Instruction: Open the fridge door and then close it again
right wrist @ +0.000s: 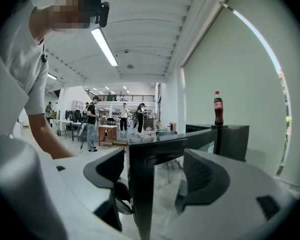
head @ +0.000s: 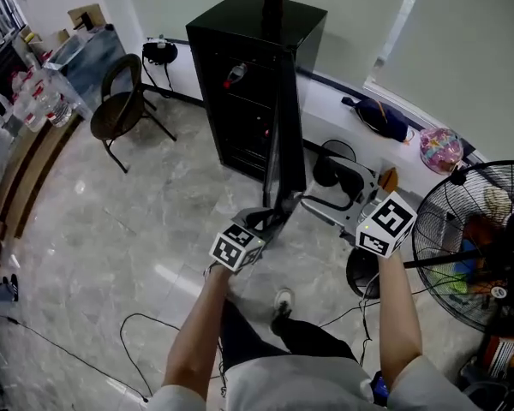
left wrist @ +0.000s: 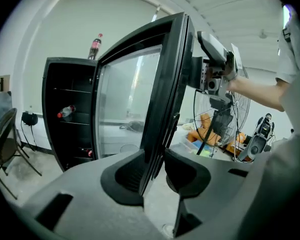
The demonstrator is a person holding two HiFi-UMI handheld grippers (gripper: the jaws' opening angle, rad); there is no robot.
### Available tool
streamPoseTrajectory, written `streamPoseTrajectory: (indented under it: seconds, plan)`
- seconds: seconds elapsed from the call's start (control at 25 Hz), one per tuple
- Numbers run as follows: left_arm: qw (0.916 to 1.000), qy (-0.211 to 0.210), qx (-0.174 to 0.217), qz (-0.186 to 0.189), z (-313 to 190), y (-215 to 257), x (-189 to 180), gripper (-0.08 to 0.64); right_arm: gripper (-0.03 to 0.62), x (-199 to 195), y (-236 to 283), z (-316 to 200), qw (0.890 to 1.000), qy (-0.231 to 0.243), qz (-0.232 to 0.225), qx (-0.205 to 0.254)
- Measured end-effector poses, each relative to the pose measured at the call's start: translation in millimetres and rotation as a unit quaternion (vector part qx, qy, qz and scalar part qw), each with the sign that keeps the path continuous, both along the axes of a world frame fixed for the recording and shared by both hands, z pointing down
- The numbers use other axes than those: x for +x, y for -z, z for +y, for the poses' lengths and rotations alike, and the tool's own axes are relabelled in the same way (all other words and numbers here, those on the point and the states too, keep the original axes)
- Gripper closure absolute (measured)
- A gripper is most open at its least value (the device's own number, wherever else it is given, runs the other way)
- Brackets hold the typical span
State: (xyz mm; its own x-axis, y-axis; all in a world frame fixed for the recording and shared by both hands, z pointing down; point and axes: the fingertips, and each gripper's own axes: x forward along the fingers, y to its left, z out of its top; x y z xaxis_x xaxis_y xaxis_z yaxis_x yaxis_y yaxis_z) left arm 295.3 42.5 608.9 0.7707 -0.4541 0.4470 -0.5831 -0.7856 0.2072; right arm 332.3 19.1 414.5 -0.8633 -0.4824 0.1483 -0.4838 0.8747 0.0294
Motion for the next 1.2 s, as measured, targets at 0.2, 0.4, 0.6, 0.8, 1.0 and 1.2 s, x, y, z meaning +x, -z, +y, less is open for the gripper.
streamPoseTrajectory:
  seconds: [0.2, 0.4, 0.6, 0.8, 1.0, 1.2]
  plan:
    - [0.9996, -0.026, 0.003, 0.009, -1.0, -0.5, 37.4, 0.449, 0.239, 16.9, -12.1, 9.6, 1.0, -0.016, 0.01, -0.02]
    - [0.9993, -0.036, -0.002, 0.007, -4.6, -5.5, 70.5, 0.456, 0.247, 41.4, -23.9, 5.3, 0.997, -0.073, 0.019, -0.031]
    - [0.9993, -0.033, -0.007, -0.014, -11.9, -9.8, 83.5, 0.455, 0.297, 74.0, -32.9, -10.4, 0.988, -0.144, 0.026, -0.043]
    - [0.9996, 0.028, -0.008, 0.008, -38.1, 4.0, 58.9, 0.454, 0.374, 106.3, -36.2, -19.7, 0.986, -0.161, 0.024, -0.045]
    - [0.9972, 0.071, 0.019, -0.01, -65.5, 21.3, 23.4, 0.45, 0.397, 141.4, -37.2, -30.8, 0.978, -0.201, 0.041, -0.036]
    - [0.9936, 0.104, 0.044, 0.002, -87.9, 50.1, 1.6, 0.442, 0.397, 176.5, -38.9, -47.9, 0.967, -0.247, 0.047, -0.035]
